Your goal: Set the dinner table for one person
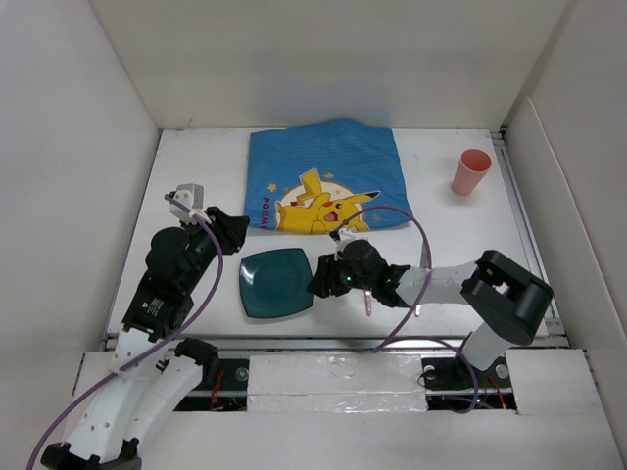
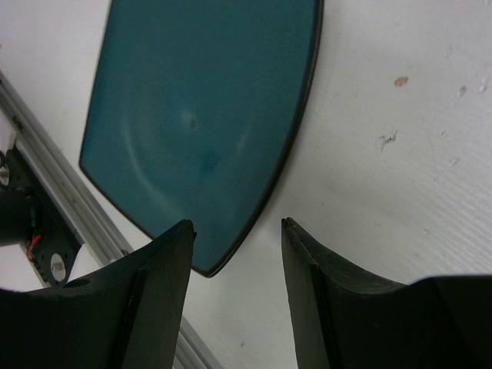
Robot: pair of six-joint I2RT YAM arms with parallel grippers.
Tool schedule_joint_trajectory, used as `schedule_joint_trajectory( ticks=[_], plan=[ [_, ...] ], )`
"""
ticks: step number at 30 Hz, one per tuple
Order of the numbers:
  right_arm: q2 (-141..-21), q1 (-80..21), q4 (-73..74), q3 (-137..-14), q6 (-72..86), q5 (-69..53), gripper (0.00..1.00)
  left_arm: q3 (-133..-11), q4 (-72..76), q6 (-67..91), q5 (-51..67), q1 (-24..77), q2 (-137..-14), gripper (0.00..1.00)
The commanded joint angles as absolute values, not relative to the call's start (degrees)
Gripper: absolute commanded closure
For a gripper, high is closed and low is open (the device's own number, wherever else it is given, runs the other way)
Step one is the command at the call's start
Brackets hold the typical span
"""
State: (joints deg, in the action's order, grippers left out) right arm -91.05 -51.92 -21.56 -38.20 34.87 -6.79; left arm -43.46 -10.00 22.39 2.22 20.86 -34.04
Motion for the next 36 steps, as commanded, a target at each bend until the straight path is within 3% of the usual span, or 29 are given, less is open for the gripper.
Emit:
schedule_joint_trajectory(
  ticks=[1, 6, 10, 11, 16, 17, 23, 27, 30, 36],
  plan=[
    [-95.0, -52.3, -29.4, -39.7, 41.6, -4.0, 0.45, -43.8, -9.1, 20.7, 0.8, 20.7, -33.5, 0.74],
    [-101.2, -54.2, -37.3, -37.4, 48.5, -5.9, 0.46, -43.8, -9.1, 20.7, 1.1, 20.7, -33.5, 0.71],
    [-105.5, -54.8, -44.8, -36.0, 52.6, -6.8, 0.53, -43.8, -9.2, 20.7, 1.2, 20.7, -33.3, 0.70],
    [-106.9, -54.8, -46.6, -35.2, 53.6, -7.0, 0.56, -43.8, -9.2, 20.6, 1.1, 20.7, -33.3, 0.70],
    [-108.4, -54.8, -51.9, -34.5, 55.6, -7.5, 0.98, -43.9, -9.4, 20.6, 0.7, 20.7, -33.2, 0.70],
    [-108.1, -54.8, -51.9, -34.5, 55.6, -7.4, 1.00, -43.9, -9.5, 20.6, 0.6, 20.7, -33.1, 0.70],
    [-101.2, -54.8, -54.1, -32.9, 56.4, -8.5, 1.00, -44.1, -9.8, 20.6, 0.6, 20.7, -32.8, 0.70],
    [-94.1, -51.7, -58.8, -33.1, 58.8, -15.5, 1.00, -44.2, -9.8, 20.8, -1.7, 20.7, -32.1, 0.70],
    [-87.0, -46.3, -55.0, -37.1, 58.1, -18.2, 1.00, -44.6, -10.2, 21.0, -2.4, 20.7, -31.8, 0.70],
    [-84.8, -39.0, -51.9, -44.5, 57.9, -20.4, 1.00, -44.6, -10.4, 21.2, -3.6, 20.7, -31.1, 0.69]
  ],
)
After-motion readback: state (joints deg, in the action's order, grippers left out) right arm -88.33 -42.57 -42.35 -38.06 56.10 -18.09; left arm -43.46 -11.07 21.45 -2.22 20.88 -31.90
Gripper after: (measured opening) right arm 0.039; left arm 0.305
